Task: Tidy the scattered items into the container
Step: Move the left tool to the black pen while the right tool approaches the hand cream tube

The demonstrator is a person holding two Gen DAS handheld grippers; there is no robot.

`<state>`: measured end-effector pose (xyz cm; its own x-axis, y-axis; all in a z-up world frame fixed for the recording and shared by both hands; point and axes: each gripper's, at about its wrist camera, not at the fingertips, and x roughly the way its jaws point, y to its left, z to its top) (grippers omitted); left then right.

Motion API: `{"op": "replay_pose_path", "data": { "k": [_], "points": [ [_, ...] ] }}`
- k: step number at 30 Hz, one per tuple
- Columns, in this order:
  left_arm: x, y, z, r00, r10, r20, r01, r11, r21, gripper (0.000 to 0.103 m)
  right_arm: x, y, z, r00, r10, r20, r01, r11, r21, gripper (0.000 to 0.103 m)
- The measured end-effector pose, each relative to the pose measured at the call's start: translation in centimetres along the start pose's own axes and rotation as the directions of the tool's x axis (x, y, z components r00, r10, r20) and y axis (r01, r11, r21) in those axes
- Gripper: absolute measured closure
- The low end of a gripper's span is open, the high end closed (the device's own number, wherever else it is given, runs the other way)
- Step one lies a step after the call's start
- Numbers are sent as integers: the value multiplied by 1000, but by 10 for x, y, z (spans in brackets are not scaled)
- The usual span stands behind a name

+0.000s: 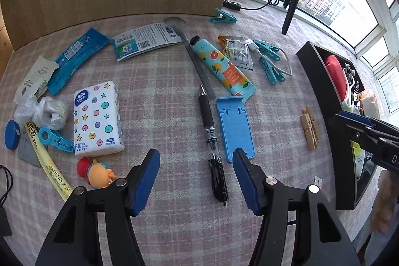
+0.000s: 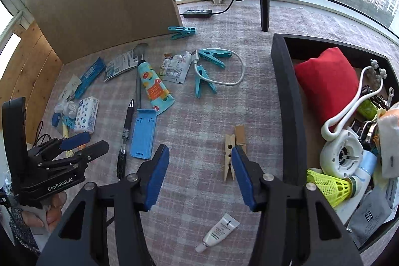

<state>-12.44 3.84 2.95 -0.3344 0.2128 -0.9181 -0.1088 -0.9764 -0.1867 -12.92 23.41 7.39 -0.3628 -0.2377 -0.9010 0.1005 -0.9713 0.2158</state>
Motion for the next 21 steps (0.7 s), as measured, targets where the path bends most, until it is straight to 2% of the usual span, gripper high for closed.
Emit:
{"op": "replay_pose_path", "data": {
  "k": [11, 14, 21],
  "points": [
    [13, -13, -6, 1000, -11, -29, 12, 999, 30, 48, 42, 37, 50, 999, 5, -34, -9, 992, -126, 52],
    [16, -12, -8, 999, -20, -43, 21, 999, 28, 52, 61, 49, 62, 998, -15, -57, 5, 986, -168, 52],
    [20, -10, -12, 998, -27, -60, 29, 999, 41, 52, 97, 58, 83, 993, -41, -108, 17, 976, -215, 52]
  ]
}}
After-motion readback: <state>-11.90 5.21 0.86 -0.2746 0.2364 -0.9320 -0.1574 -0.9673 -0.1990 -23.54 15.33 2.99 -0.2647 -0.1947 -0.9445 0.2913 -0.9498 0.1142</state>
